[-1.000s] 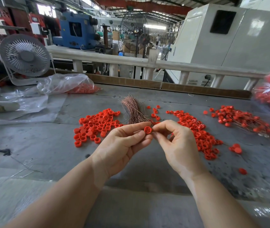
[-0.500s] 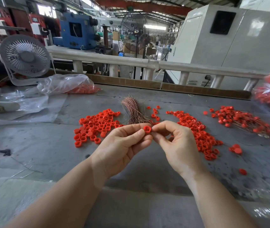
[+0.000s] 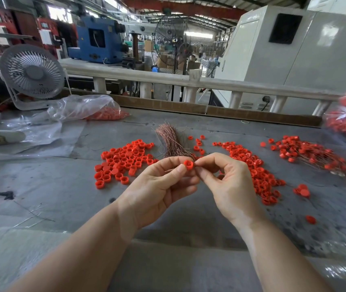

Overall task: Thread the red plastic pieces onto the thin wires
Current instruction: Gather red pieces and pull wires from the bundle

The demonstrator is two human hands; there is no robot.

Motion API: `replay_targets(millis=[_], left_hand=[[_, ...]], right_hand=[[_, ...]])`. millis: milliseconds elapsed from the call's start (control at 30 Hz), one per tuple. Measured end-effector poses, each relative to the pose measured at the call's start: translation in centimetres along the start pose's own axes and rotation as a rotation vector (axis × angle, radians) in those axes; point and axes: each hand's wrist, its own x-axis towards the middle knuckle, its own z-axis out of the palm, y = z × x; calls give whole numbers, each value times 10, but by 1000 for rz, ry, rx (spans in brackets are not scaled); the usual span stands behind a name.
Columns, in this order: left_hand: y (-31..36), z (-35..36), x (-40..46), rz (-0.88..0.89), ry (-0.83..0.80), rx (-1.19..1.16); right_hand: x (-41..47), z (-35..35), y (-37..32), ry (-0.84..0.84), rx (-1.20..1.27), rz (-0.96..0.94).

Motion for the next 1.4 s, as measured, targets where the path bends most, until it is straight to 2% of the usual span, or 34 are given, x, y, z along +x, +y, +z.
replay_targets(millis=[433,967,1400], left_hand=[[2,-2,0,-41,-59,19],[0,-2,2,26,-19,28],[1,0,0,-1,-41,-2]], right_hand=[[0,0,1,5,-35,-10],[0,1,1,-27,1,37],[0,1,5,4,-60,22]])
